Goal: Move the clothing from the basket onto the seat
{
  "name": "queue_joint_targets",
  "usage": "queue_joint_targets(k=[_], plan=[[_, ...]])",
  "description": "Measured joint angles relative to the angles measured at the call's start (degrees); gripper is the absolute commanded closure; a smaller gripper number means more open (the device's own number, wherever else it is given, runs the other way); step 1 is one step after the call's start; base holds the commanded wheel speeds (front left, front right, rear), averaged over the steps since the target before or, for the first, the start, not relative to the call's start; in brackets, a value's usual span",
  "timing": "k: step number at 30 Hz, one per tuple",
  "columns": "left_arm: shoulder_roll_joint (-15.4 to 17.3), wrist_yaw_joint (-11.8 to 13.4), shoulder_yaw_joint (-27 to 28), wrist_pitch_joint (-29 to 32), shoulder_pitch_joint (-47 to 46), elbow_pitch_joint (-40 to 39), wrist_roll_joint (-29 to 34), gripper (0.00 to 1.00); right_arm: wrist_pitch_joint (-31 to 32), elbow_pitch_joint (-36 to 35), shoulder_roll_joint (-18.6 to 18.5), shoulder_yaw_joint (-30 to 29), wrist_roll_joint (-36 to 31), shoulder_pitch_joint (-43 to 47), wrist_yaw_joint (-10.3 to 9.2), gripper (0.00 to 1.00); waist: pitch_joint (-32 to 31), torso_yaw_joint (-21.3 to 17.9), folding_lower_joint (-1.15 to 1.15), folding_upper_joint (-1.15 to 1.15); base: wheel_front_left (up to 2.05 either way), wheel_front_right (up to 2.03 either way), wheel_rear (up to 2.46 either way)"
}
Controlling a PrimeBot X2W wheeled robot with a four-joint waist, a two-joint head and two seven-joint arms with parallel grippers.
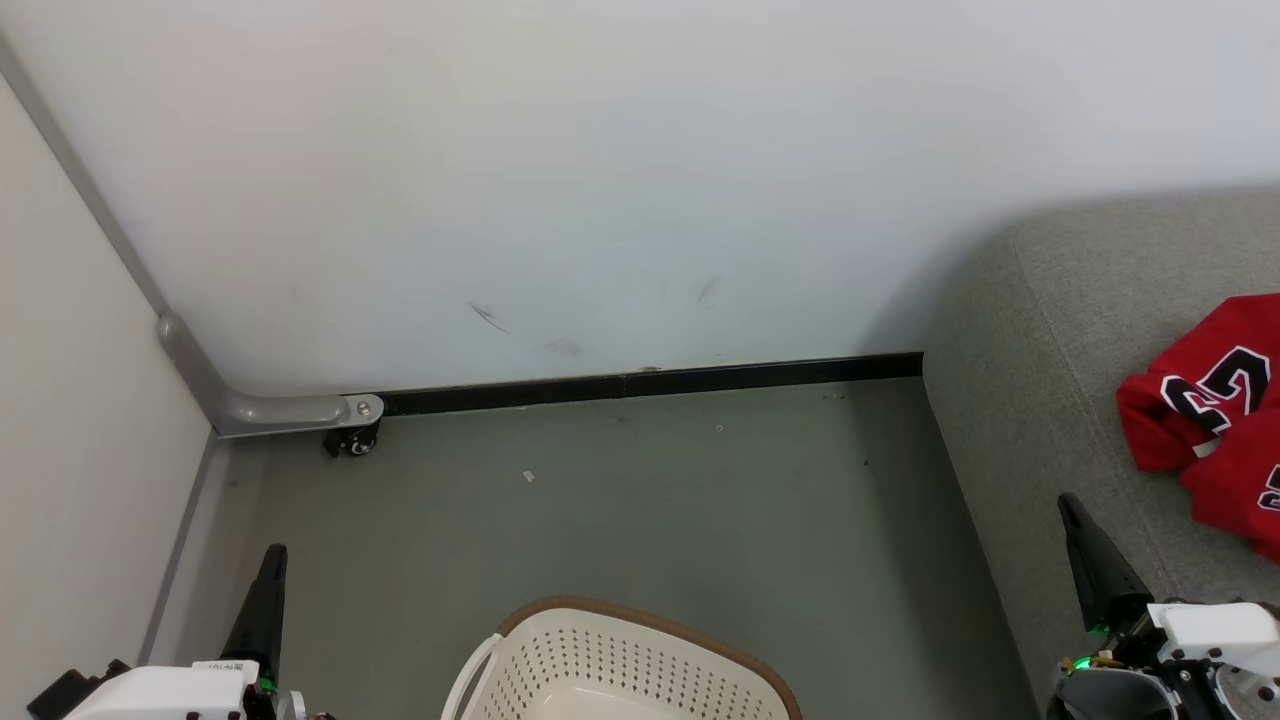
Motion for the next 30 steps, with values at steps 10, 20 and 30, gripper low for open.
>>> queue_joint_targets(k=[10,20,30], plan=[[0.0,0.0,0.0,0.0,0.0,0.0,0.0,1.00,0.0,0.0,0.0,0.0,0.0,0.0,0.00,1.00,0.0,0.0,0.00,0.00,0.00,0.00,0.00],[0.0,0.0,0.0,0.0,0.0,0.0,0.0,1.00,0.0,0.0,0.0,0.0,0.0,0.0,0.00,1.00,0.0,0.0,0.00,0.00,0.00,0.00,0.00],[0.0,0.0,0.0,0.0,0.0,0.0,0.0,1.00,0.0,0.0,0.0,0.0,0.0,0.0,0.00,1.00,0.0,0.0,0.00,0.00,0.00,0.00,0.00]])
